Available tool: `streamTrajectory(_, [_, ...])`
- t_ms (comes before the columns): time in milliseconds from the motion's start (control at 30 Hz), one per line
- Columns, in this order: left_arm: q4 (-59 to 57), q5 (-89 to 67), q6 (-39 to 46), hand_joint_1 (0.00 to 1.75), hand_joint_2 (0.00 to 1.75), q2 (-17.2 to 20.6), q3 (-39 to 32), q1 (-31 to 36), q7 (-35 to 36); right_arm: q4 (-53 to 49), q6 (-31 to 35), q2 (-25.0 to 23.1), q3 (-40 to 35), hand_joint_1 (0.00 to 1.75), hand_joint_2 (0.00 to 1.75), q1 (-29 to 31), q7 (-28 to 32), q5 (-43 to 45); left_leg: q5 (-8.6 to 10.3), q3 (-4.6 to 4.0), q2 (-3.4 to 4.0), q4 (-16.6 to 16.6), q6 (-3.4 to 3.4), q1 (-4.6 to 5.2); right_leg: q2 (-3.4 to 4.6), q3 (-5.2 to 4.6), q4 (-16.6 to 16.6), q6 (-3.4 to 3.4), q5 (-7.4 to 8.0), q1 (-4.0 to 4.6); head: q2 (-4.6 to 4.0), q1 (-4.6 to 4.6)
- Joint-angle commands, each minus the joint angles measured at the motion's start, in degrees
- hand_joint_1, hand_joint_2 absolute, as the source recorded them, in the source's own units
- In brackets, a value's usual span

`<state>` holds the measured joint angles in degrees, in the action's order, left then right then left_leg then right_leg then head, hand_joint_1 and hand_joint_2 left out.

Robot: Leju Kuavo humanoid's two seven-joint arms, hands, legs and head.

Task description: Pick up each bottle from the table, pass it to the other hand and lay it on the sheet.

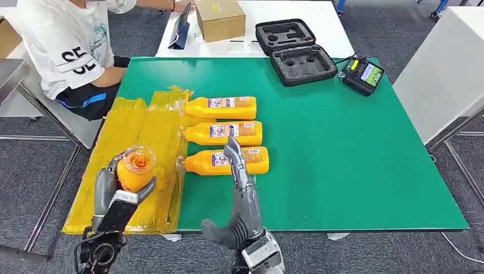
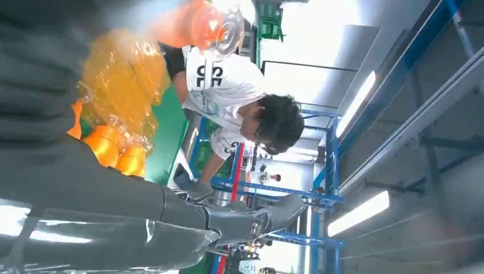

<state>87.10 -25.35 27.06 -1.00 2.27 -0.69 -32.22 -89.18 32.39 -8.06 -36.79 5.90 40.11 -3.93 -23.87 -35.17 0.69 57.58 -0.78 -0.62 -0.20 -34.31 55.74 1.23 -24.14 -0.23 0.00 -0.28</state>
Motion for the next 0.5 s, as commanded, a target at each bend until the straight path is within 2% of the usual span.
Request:
streamTrajectory(33, [-6.76,-10.02,2.24,1.75,1.75,3.69,1.08,3.77,3.84,0.58,-0.84,1.41,-1.12,0.0,1.75,0.18,-0.11,1.03,-0.04,0.15,-0.1,-0.06,0.01,0.01,-0.05,0.16,-0.05,-0.01,-0.06,-0.01,0.0,0.0])
streamTrajectory(100, [-9.88,-19.75,2.2,1.75,1.75,6.93,1.58,6.23,8.35,1.77,-3.35,1.0,-0.64,0.0,1.75,0.46,-0.11,1.4,-0.01,0.15,-0.11,-0.08,0.02,0.01,-0.07,0.16,-0.06,-0.03,-0.04,-0.01,0.0,0.0])
streamTrajectory(167, [-12.1,-22.78,0.03,1.75,1.75,8.95,2.01,8.06,9.48,2.68,-4.89,0.58,-0.43,0.0,1.75,0.92,-0.11,1.67,0.0,0.17,-0.15,-0.1,0.03,0.01,-0.1,0.17,-0.06,-0.04,-0.05,-0.01,0.0,-0.02])
streamTrajectory(267, [-18.32,-31.69,-7.74,1.75,1.75,14.46,5.28,12.36,12.3,6.32,-8.49,-0.78,-0.23,0.0,1.75,3.04,-0.11,1.66,0.03,0.14,-0.08,-0.1,0.05,0.0,-0.04,0.11,-0.04,-0.06,-0.01,-0.01,0.0,0.0])
streamTrajectory(367, [-24.55,-36.95,-15.3,1.75,1.75,18.95,9.91,16.9,12.09,8.47,-10.5,-2.08,0.39,0.0,1.75,4.61,-0.11,1.9,0.05,0.22,-0.1,-0.1,0.1,-0.05,-0.06,0.18,-0.03,-0.08,-0.02,0.04,0.0,0.0])
streamTrajectory(500, [-29.48,-40.32,-23.34,1.75,1.75,21.78,14.88,21.25,11.28,8.65,-12.06,-2.5,1.12,0.0,1.75,4.05,-0.11,2.35,0.11,0.29,-0.23,-0.13,0.17,-0.11,-0.18,0.27,-0.02,-0.09,-0.07,0.11,0.0,0.0])
